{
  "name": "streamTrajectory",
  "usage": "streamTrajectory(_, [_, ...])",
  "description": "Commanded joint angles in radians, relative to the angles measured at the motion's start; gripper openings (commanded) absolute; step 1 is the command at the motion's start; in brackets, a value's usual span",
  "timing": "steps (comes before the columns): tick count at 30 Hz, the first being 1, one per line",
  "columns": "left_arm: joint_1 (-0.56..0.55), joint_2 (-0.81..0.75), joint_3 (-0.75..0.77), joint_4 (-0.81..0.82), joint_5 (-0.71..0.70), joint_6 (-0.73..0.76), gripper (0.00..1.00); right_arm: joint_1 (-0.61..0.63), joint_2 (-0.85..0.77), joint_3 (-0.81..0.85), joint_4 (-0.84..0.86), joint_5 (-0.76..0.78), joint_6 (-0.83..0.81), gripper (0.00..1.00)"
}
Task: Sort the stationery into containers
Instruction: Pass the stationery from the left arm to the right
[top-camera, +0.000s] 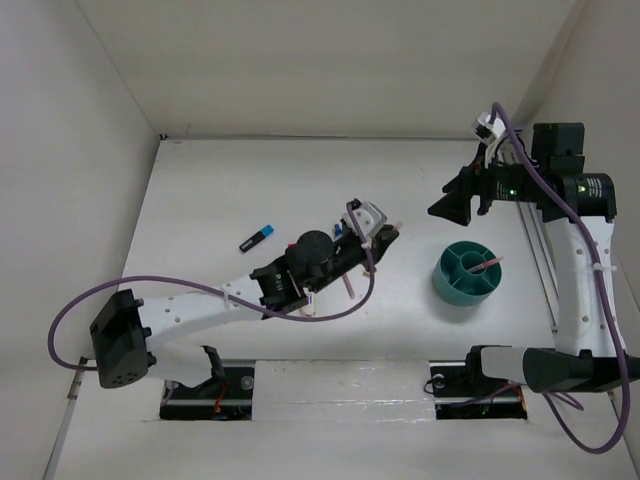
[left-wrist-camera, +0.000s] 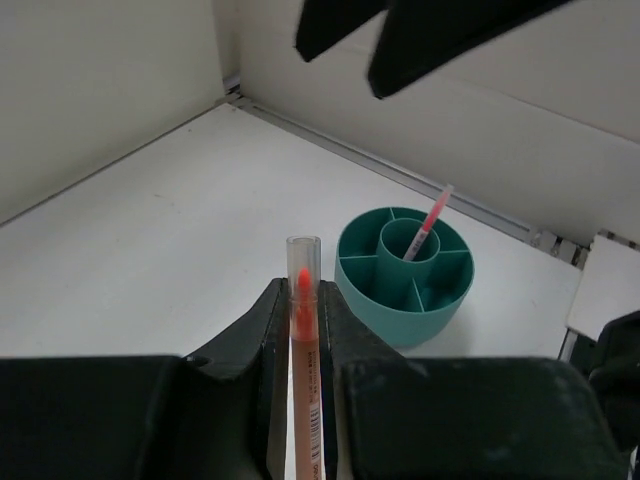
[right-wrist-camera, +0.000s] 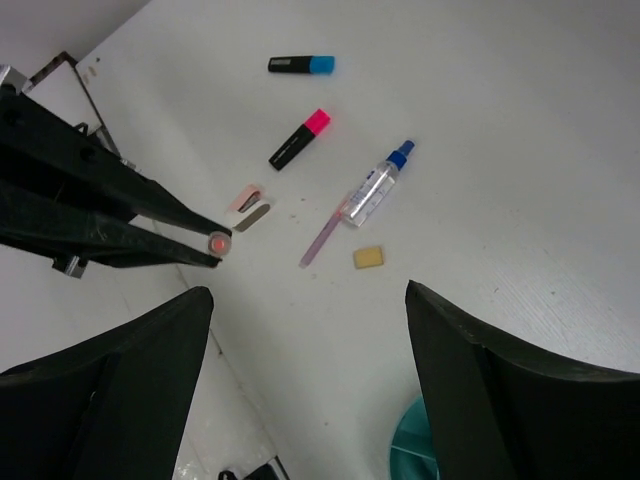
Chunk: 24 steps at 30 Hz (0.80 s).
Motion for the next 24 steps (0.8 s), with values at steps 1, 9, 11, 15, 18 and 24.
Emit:
streamTrajectory(1, [-0.040,0.019,0.009,0.088,-0.062,0.142,0.00,0.028,0.001,0.025,-0.017,-0.025,0.017,0.83])
streamTrajectory(9, [-0.078,0.042,0.014,0.153,-0.121,0.176,0.00,0.067,0.002,-0.037,0.019,-0.012,0.046,0.76])
streamTrajectory(11, [-0.087,0.042,0.014,0.174,-0.121,0.187,0.00,0.079,0.002,-0.063,0.019,-0.012,0.046,0.75])
streamTrajectory(15, [-0.112,0.053,0.014,0.206,-0.144,0.219,0.00,0.105,-0.008,-0.084,0.029,-0.012,0.056,0.73])
streamTrajectory(18, [-0.151,0.076,0.035,0.216,-0.181,0.262,0.00,0.105,-0.008,-0.084,0.029,-0.021,0.056,0.71])
streamTrajectory(24, [-0.164,0.117,0.063,0.216,-0.203,0.271,0.00,0.105,-0.008,-0.084,0.029,-0.040,0.056,0.65])
